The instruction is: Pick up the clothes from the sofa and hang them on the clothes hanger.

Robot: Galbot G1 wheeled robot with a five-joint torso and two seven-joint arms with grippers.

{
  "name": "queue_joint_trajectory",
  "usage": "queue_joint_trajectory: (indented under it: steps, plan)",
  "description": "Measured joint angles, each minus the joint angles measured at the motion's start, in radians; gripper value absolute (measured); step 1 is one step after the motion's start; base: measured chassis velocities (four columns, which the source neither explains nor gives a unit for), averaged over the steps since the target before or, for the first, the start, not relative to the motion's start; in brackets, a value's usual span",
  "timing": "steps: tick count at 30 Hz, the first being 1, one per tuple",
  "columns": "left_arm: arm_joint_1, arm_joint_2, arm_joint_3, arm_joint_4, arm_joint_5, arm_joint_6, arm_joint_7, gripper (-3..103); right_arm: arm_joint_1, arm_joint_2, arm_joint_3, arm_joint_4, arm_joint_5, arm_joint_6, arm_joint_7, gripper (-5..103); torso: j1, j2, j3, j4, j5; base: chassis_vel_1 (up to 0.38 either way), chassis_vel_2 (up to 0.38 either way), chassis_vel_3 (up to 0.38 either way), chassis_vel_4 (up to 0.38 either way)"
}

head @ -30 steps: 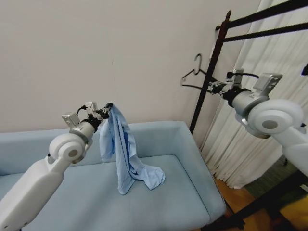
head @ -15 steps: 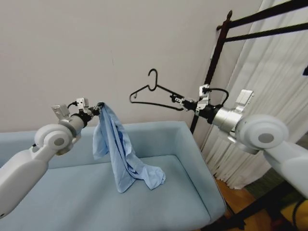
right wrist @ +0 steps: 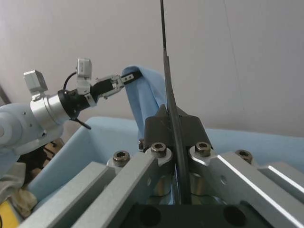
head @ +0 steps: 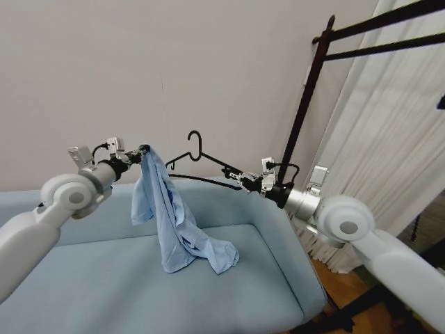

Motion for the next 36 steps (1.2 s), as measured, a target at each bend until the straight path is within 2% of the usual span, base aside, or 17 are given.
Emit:
queue_joint_trajectory:
  steps: [2,5,8,11,18,24,30,36]
  plan:
    - [-0.003,0.000,0.003,0.001,0.000,0.000,0.000,0,-0.003,-0.002,0.010,-0.008,-0.011,0.000,-0.003,1,0.000,0.000,0.000,0.0000,-0.0001,0.000,0.000,0.000,0.000]
    - [-0.010,-0.003,0.006,0.004,0.001,0.000,-0.003,0,-0.018,-0.042,0.036,-0.028,-0.062,0.003,-0.038,1,0.000,0.000,0.000,-0.0001,0.0001,0.000,0.000,0.000,0.000]
    - [-0.009,-0.005,0.006,0.007,0.007,0.000,-0.007,0,-0.027,-0.069,0.059,-0.029,-0.063,0.007,-0.050,1,0.000,0.000,0.000,-0.0002,0.0003,0.000,0.000,0.000,0.000]
    - [0.002,-0.012,0.002,0.016,0.023,0.000,-0.012,0,-0.013,-0.103,0.104,-0.026,-0.010,0.007,-0.050,1,0.000,0.000,0.000,-0.0001,-0.0001,0.000,0.000,0.000,0.000]
    - [0.005,-0.019,-0.003,0.019,0.032,-0.001,-0.019,0,0.023,-0.138,0.121,0.030,0.076,0.002,-0.028,1,0.000,0.000,0.000,0.0000,-0.0001,0.000,0.000,0.000,0.000]
    - [-0.005,-0.021,0.000,0.021,0.033,-0.001,-0.019,0,0.019,-0.106,0.080,0.097,0.086,0.001,0.002,1,0.000,0.000,0.000,0.0000,0.0000,0.000,0.000,0.000,0.000]
    - [-0.006,-0.018,0.001,0.013,0.033,-0.001,-0.021,0,-0.003,-0.056,0.041,0.098,0.026,-0.002,0.010,1,0.000,0.000,0.000,0.0001,0.0001,0.000,0.000,0.000,0.000]
    - [-0.006,-0.017,0.000,0.009,0.033,-0.001,-0.021,0,-0.013,-0.065,0.045,0.086,0.021,-0.005,0.009,1,0.000,0.000,0.000,0.0000,0.0000,0.000,0.000,0.000,0.000]
